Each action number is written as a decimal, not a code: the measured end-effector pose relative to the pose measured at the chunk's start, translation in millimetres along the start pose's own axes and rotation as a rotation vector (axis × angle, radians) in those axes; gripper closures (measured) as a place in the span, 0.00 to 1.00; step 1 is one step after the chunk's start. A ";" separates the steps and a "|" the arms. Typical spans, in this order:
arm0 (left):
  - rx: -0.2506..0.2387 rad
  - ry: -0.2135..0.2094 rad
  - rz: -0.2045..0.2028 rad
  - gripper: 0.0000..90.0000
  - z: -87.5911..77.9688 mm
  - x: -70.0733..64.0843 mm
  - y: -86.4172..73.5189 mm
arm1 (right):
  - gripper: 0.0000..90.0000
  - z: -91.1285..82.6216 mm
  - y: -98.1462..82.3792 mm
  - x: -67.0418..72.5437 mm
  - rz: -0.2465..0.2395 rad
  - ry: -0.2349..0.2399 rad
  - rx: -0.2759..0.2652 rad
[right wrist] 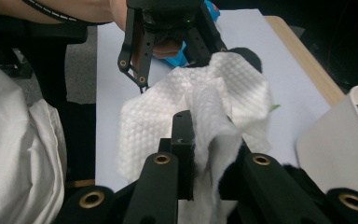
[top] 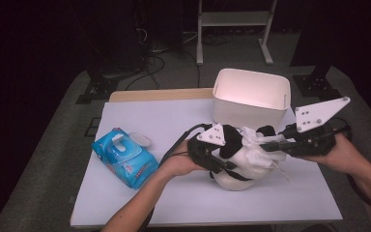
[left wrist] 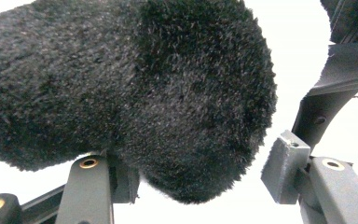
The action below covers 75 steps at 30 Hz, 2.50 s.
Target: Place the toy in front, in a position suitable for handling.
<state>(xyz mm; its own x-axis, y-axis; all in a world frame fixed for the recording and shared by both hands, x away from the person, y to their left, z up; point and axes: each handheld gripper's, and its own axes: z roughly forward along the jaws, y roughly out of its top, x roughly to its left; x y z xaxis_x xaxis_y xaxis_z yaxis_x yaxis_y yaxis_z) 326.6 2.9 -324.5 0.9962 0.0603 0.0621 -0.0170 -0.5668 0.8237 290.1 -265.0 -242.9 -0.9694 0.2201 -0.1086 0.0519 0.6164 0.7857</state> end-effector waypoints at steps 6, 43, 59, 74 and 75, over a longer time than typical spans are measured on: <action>-0.003 -0.013 0.013 0.45 2.2 -4.3 7.4 | 0.90 17.4 8.5 -1.7 -0.010 -0.003 -0.006; 0.018 -0.007 0.033 0.50 -5.8 -4.3 2.2 | 0.91 33.2 -15.4 -18.3 0.095 -0.004 -0.050; 0.014 0.010 0.019 0.50 -8.3 -1.4 3.1 | 0.91 30.1 -16.1 -14.8 0.084 -0.002 0.004; 0.081 0.030 0.032 0.50 -9.7 -2.1 12.5 | 0.91 30.3 -18.2 -13.4 0.078 -0.014 0.012; 0.092 0.029 0.036 0.49 -6.4 -2.7 12.6 | 0.91 30.9 -18.6 -12.3 0.083 -0.013 0.017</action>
<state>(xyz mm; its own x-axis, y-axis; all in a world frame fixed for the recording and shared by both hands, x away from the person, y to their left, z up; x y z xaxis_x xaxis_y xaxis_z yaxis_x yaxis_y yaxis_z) 323.1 0.8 -310.7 0.9922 0.0615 0.1087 -0.0441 -0.6419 0.7655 308.5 -255.8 -274.9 -0.9585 0.2806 -0.0514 0.1361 0.6081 0.7821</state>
